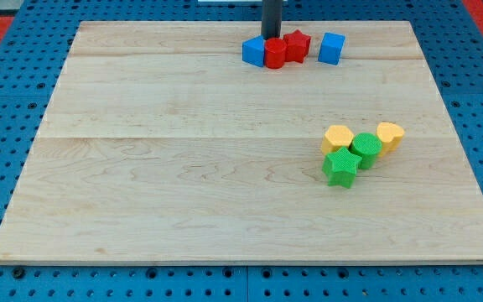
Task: Push the blue triangle into the red circle
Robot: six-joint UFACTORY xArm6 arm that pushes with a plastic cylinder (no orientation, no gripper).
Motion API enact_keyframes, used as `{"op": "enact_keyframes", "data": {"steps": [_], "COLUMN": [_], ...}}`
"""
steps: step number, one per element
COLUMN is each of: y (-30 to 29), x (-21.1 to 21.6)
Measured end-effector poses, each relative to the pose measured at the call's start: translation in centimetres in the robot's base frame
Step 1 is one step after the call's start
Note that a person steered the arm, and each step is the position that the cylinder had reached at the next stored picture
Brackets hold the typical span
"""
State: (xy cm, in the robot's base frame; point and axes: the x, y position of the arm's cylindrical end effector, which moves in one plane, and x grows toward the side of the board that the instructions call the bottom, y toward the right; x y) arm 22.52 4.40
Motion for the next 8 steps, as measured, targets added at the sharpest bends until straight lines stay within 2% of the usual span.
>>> {"op": "enact_keyframes", "data": {"steps": [1, 2, 3, 6, 8], "y": [1.5, -5.0, -7.3, -4.6, -2.2], "x": [-0.6, -0.6, 1.3, 4.2, 2.9]}}
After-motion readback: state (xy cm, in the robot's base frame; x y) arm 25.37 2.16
